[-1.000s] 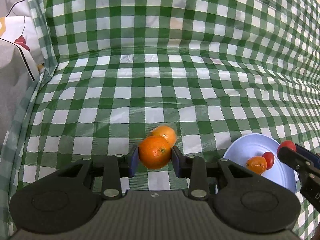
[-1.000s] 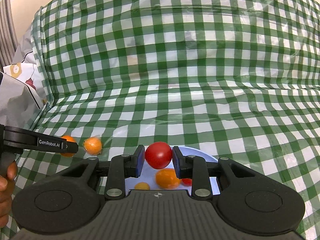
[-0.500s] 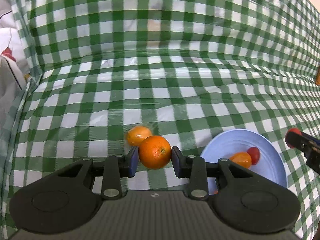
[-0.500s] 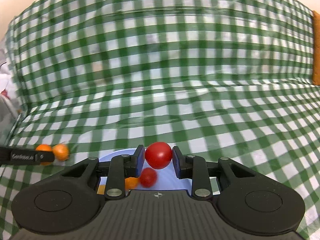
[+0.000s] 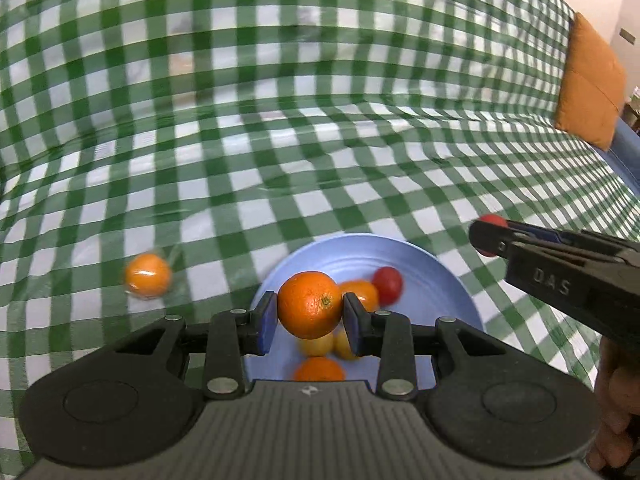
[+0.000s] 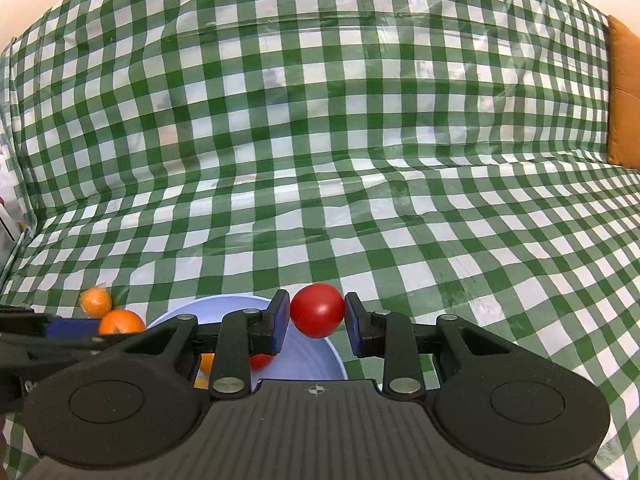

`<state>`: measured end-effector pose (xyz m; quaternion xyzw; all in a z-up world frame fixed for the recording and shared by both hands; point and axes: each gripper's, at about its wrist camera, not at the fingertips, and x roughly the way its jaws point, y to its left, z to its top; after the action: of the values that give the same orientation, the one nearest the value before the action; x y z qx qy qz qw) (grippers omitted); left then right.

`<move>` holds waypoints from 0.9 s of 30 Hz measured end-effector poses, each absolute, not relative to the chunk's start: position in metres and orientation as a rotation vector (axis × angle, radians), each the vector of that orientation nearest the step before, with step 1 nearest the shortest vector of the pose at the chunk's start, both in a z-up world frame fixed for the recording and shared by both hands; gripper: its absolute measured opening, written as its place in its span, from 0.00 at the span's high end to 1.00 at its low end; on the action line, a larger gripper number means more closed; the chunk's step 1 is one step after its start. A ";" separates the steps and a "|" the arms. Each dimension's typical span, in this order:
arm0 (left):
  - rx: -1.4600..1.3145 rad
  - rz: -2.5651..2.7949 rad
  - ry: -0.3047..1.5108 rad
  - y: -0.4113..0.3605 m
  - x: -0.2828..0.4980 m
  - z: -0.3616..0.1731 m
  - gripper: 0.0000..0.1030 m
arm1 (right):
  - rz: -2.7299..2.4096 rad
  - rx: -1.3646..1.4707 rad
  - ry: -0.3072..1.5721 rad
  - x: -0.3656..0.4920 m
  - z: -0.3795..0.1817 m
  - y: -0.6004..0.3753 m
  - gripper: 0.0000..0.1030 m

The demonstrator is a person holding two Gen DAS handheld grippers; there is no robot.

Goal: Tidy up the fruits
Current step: 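Carry the tomato and orange over the plate and open both grippers to drop them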

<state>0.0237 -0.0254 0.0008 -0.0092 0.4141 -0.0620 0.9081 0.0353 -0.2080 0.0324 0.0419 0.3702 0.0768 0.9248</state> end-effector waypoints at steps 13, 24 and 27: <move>0.018 -0.159 0.866 -0.045 0.023 -0.008 0.63 | 0.144 0.085 0.762 0.032 0.029 -0.213 0.70; 0.024 -0.178 0.873 -0.046 0.024 -0.009 0.63 | 0.140 0.081 0.765 0.031 0.028 -0.209 0.70; 0.024 -0.182 0.873 -0.046 0.025 -0.009 0.63 | 0.144 0.080 0.767 0.032 0.028 -0.210 0.70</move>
<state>0.0247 -0.0463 -0.0092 0.0115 0.4223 -0.0880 0.9021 0.0316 -0.2098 0.0281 0.0392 0.3736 0.0703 0.9241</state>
